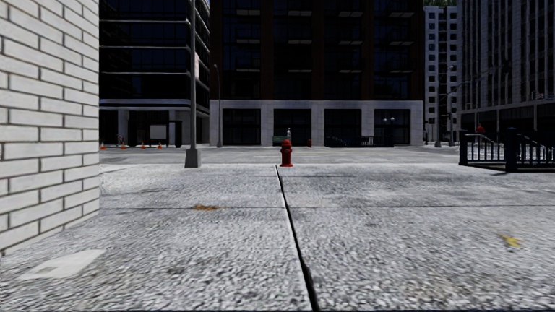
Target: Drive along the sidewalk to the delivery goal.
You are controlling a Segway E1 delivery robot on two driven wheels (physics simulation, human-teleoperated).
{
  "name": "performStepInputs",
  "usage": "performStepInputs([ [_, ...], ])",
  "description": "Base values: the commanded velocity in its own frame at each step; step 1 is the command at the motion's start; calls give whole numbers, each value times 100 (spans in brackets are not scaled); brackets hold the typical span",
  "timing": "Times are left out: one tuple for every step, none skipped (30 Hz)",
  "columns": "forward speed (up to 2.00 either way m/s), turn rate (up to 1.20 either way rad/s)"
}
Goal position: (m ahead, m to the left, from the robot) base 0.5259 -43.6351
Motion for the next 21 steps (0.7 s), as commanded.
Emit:
performStepInputs([
  [200,0],
  [200,0],
  [200,0],
  [200,0],
  [200,0],
  [200,-1],
  [200,-1],
  [200,-16],
  [200,-33],
  [200,-41],
  [200,-43],
  [200,-43],
  [200,-43],
  [200,-44],
  [200,-44],
  [200,-61],
  [200,-85],
  [200,-97],
  [200,-97],
  [200,-100],
  [200,-101],
])
